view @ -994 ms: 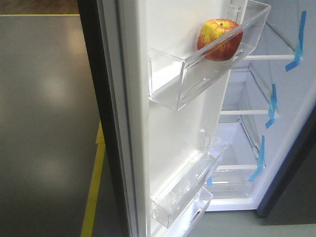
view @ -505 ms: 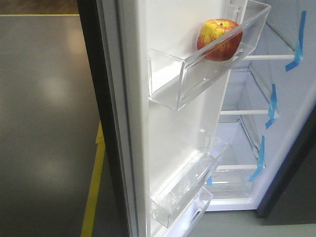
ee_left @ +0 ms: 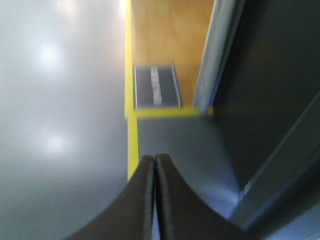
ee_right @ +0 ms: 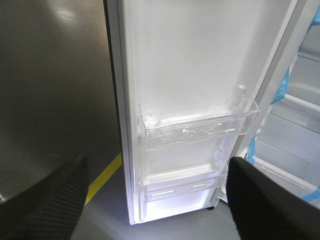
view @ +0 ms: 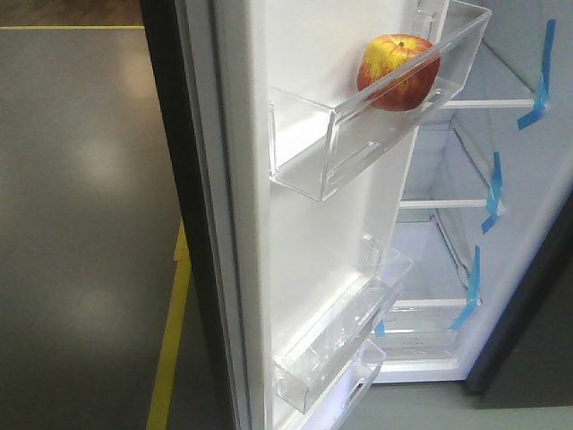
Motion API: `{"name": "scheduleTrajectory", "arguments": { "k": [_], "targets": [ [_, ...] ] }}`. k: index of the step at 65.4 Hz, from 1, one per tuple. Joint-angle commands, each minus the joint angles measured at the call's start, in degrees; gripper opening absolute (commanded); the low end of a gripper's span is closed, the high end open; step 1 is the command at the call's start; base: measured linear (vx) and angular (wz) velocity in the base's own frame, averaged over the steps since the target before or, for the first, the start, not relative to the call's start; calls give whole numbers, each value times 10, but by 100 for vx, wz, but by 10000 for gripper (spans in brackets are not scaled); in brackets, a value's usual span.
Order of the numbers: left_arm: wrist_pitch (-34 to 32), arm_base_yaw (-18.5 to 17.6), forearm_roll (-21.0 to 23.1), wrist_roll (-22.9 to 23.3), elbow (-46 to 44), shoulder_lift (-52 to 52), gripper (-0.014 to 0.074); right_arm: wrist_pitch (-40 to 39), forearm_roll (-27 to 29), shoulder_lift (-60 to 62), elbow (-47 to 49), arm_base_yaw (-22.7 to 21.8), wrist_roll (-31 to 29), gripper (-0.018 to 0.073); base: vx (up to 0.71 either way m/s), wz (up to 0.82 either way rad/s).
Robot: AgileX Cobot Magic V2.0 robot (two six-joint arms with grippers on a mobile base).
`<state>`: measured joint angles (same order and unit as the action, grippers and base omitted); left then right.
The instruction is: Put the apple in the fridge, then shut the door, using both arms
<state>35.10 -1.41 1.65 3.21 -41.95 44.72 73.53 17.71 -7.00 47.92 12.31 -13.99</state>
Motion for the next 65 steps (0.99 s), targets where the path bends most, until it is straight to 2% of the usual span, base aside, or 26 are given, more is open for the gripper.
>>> {"name": "scheduleTrajectory", "arguments": {
  "k": [1,10,15,19,31,42,65],
  "targets": [
    [35,-3,3,-20,-77,75,-6,3,6,-10,10,-2,-4,539,0,0],
    [81,-3,6,-32,-146,173,-6,3,6,-10,10,-2,-4,539,0,0],
    [88,-3,26,-37,-178,214,-6,3,6,-10,10,-2,-4,539,0,0],
    [89,-3,51,-67,-196,245,-6,3,6,-10,10,-2,-4,539,0,0],
    [75,-3,165,-165,-249,321,-6,3,6,-10,10,-2,-4,539,0,0],
    [45,-4,217,-198,-284,374,-6,3,6,-10,10,-2,-4,539,0,0],
    [-4,-59,222,-210,-378,473,-6,3,6,-10,10,-2,-4,539,0,0]
  ]
}}
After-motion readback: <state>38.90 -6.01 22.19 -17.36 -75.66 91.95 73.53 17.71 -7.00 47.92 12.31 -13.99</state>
